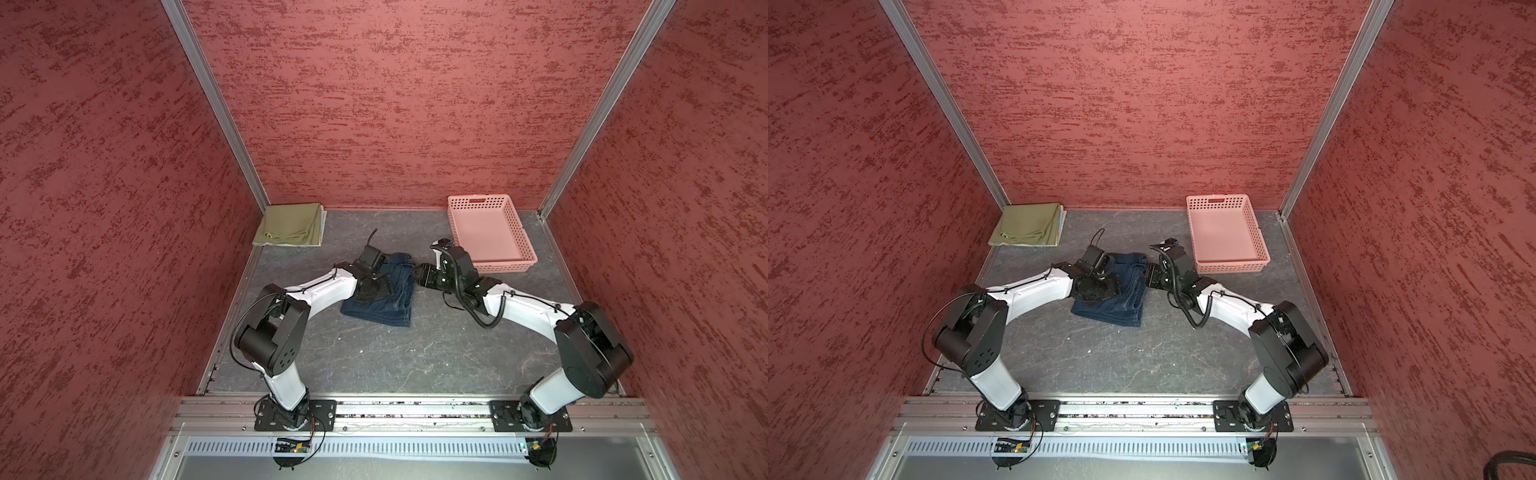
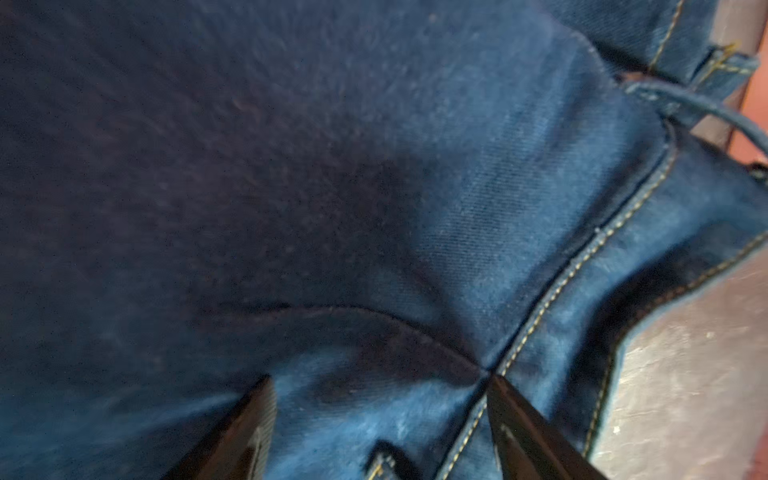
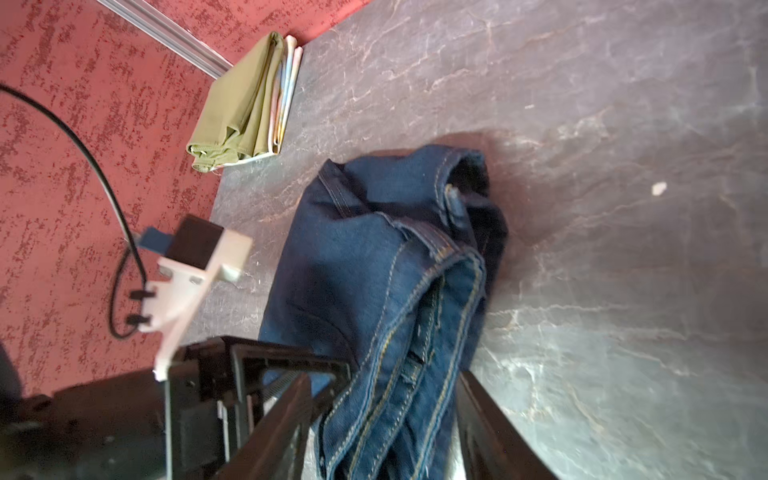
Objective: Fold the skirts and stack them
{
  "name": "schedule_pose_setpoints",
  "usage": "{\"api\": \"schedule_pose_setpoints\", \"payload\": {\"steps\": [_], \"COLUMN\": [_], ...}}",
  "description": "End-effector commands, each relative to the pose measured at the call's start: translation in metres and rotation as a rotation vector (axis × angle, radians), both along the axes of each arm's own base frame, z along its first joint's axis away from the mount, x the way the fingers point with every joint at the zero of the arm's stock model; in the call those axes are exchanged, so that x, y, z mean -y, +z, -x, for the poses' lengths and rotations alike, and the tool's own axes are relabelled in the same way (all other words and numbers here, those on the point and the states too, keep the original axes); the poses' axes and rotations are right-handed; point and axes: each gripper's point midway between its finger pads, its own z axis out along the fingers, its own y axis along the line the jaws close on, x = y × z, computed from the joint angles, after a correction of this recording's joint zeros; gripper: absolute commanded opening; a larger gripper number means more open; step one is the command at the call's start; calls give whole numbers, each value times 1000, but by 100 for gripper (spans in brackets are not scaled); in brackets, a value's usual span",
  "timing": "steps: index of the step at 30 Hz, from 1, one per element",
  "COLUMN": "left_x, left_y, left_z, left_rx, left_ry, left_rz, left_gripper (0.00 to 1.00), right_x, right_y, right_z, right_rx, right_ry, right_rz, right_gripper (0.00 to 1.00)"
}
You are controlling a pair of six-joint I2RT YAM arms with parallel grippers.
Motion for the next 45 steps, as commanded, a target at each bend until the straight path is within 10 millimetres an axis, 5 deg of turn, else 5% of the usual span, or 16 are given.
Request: {"api": "schedule_pose_setpoints", "payload": {"steps": [1, 8, 16, 22, 25, 34, 45], "left_x": [20, 25, 12, -22, -50, -108, -84], "left_y": [-5, -17, 18, 57, 59, 34, 8], "left_z": [-12, -5, -5, -14, -19, -36, -65], "left_rx": [21, 11, 113, 212, 214, 184, 121], "left_ry": [9, 4, -15, -4, 14, 85, -68], "left_rz": [110, 121, 146, 109, 94, 32, 107], "left_gripper": [79, 78, 82, 86, 87, 88, 86], "right_x": [-13, -44, -44, -18, -10, 6, 16], "right_y": [3, -18, -82, -122, -135, -136, -129], "right_z": [-8, -30, -29, -22, -21, -36, -56], "right_rx": [-21, -125, -283, -336, -344, -281, -241], "right_ry": [9, 32, -5, -47, -38, 17, 110], "right_rz": [-1, -62, -96, 7, 46, 192, 259], "right_gripper": [57, 56, 55, 55, 55, 55, 54]}}
